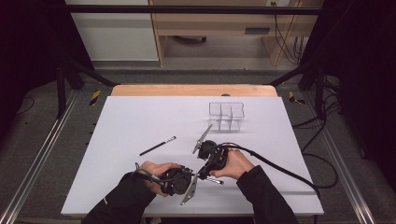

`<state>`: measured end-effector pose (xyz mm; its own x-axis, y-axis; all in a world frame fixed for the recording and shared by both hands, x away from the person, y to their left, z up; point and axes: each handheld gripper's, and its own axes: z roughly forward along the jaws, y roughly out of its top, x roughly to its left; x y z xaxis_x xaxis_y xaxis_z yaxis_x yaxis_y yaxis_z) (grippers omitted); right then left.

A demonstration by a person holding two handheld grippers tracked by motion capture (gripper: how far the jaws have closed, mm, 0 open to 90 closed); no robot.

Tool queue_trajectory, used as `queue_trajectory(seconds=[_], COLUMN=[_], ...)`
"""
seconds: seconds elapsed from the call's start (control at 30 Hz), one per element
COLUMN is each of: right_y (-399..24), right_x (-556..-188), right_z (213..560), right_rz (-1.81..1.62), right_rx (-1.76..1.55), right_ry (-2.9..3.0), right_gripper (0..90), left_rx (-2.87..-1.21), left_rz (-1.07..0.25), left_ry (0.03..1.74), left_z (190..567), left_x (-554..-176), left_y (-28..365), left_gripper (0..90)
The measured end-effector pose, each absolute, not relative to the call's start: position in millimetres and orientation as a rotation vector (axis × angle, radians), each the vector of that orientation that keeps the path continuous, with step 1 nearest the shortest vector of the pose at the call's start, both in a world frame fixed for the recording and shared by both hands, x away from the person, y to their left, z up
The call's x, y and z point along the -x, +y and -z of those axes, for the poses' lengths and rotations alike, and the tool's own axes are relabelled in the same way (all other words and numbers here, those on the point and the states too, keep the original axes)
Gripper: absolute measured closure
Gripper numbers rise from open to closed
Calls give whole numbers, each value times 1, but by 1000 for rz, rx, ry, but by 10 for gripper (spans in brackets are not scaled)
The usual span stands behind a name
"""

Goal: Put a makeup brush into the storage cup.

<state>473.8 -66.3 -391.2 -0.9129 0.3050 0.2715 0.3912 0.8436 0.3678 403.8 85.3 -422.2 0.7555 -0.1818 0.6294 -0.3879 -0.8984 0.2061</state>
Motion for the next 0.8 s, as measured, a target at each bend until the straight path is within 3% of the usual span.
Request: queue_trajectory(seconds=[0.43, 0.73, 0.8], right_y=[-66, -67, -70], right_x=[-474, -474, -475], right_z=[393, 392, 387], right_rz=[641, 663, 723], right_rx=[540, 567, 589], right_ry=[-2825, -2833, -2847], right_gripper=[822, 743, 690], left_rx=[-2638, -2633, -2633], left_rz=[-894, -876, -868], left_ry=[-431, -369, -344], left_z=[423, 420, 420], left_x=[-403, -403, -405], left_y=[85, 88, 90], left_gripper=[827, 827, 827])
